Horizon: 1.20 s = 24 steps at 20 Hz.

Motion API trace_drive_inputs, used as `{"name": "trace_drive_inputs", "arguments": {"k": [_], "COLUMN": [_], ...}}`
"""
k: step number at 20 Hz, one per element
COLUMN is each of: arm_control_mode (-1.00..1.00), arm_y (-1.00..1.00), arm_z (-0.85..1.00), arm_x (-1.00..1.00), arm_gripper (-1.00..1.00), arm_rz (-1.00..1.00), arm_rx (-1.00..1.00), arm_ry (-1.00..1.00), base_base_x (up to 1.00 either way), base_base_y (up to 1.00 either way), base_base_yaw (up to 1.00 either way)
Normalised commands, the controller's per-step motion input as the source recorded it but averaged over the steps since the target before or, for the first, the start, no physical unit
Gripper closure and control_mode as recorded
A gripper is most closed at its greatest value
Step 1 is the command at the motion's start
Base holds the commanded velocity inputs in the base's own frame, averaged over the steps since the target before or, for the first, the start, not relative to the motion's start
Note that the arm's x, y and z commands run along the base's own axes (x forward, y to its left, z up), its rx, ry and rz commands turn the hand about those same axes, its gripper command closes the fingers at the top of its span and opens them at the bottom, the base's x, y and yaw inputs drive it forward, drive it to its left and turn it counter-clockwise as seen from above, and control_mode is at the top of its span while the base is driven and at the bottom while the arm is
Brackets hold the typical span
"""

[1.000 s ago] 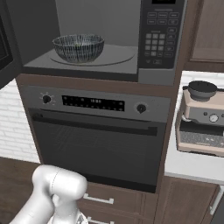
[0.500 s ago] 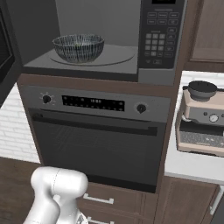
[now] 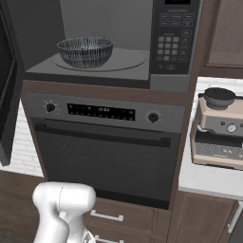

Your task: Pick the lime from the sink and place it in the bowl. Then pick the bowl and place it in the microwave. Then close the microwave door and press the start button.

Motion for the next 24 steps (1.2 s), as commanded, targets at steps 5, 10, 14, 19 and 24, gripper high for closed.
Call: {"name": "trace_drive_inputs", "arguments": {"k": [5,10,14,19,24], "arm_control_mode": [-1.00,-1.00,-1.00,-1.00,-1.00], "arm_y": [0.00,0.00,0.00,-0.03,-0.12], "arm_z": [0.35,0.20,0.11,0.01,0.00], "arm_x": [0.60,0.68,0.72,0.72,0.67], "arm_gripper": [-1.00,-1.00,-1.00,-1.00,-1.00], "arm_rz": [0.14,0.08,0.08,0.10,0.13], "arm_rx": [0.11,0.10,0.09,0.11,0.09], "arm_ry": [0.07,0.06,0.06,0.01,0.00], "base_base_x": [0.00,0.00,0.00,0.00,0.00], "base_base_y": [0.00,0.00,0.00,0.00,0.00], "base_base_yaw": [0.00,0.00,0.00,0.00,0.00]}}
